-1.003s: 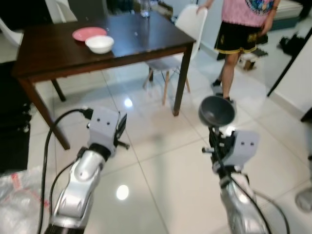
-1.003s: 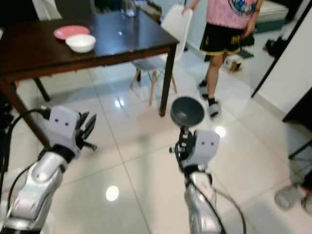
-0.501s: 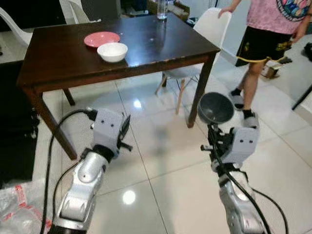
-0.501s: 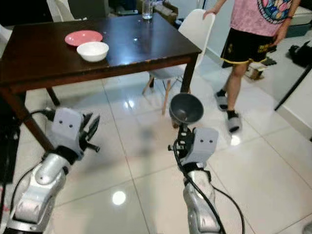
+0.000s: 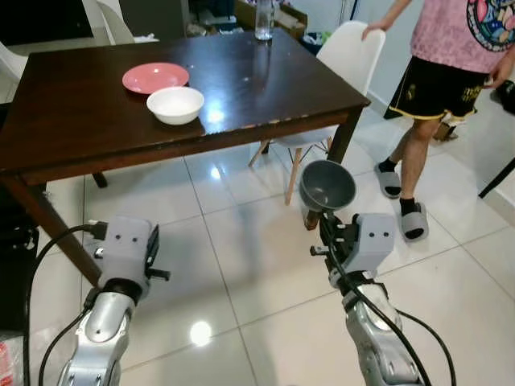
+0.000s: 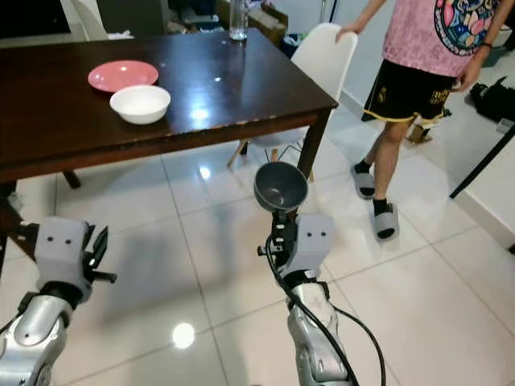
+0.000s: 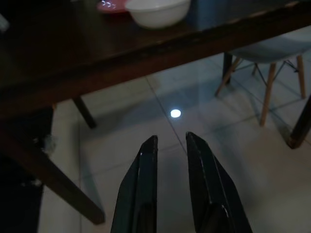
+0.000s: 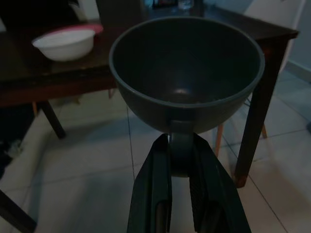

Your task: Setting the table

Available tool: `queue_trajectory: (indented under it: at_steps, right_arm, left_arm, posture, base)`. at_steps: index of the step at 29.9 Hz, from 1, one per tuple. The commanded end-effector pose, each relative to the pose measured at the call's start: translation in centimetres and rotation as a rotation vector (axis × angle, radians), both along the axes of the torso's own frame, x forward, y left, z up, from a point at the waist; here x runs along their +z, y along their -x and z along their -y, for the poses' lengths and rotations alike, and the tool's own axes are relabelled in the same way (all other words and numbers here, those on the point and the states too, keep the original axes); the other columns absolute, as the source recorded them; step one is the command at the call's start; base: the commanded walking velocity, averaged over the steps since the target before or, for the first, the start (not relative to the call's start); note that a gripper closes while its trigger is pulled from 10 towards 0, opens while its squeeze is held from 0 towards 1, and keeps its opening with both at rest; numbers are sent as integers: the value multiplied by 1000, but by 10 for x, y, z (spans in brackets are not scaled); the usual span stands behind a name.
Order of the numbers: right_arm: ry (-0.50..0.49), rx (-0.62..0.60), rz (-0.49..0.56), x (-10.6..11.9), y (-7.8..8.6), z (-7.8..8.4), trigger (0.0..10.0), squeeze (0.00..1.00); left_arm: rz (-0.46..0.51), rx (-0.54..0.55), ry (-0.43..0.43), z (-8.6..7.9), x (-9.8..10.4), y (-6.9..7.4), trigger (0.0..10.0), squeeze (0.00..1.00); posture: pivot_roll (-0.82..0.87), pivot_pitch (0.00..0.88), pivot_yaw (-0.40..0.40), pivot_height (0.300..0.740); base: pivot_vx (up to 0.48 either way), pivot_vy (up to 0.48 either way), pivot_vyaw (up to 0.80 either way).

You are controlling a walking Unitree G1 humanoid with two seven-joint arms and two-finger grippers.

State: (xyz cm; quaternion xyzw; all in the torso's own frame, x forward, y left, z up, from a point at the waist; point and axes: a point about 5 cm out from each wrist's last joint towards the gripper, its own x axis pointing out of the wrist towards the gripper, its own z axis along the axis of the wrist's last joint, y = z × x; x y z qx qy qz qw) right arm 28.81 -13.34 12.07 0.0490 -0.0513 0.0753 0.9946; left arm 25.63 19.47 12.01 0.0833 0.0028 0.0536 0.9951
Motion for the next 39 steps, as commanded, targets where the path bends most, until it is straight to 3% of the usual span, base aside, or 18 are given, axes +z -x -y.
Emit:
queue_trajectory:
  at_steps: [1,5,9,13,19,22,32,39]
  right_arm:
    - [11,14,-2,0,-1,-3,10000,0]
    - [9,10,8,1,-3,-2,10000,0]
    - [12,21,20,2,-1,-3,10000,0]
    - [5,72,18,2,0,-8,10000,0]
    - [-24,248,-29,-2,4,-27,10000,0]
    - [-30,252,-27,-1,4,-28,10000,0]
    - [-23,264,-21,6,6,-12,10000,0]
    - [6,112,-7,11,0,18,10000,0]
  left_arm:
    - [-21,52,0,-5,-5,2,10000,0]
    - [-31,129,28,-9,-9,-1,10000,0]
    - [-35,202,83,-20,-11,-14,10000,0]
    - [8,202,60,-24,0,-25,10000,0]
    - [125,153,-7,-19,30,-43,10000,0]
    - [137,142,-11,-19,33,-44,10000,0]
    - [132,77,-31,-15,29,-38,10000,0]
    - [176,-79,-24,0,47,-32,10000,0]
  posture:
    - [40,29,10,740]
    - [31,23,20,740]
    - [20,18,25,740]
    - [18,18,27,740]
    - [18,19,29,740]
    - [18,19,29,740]
    - [12,30,34,740]
    - [13,36,34,740]
  base:
    - [480,0,0]
    - [480,0,0]
    - [480,0,0]
    - [480,0,0]
    - [480,0,0]
    - [480,0,0]
    - [480,0,0]
    - [480,0,0]
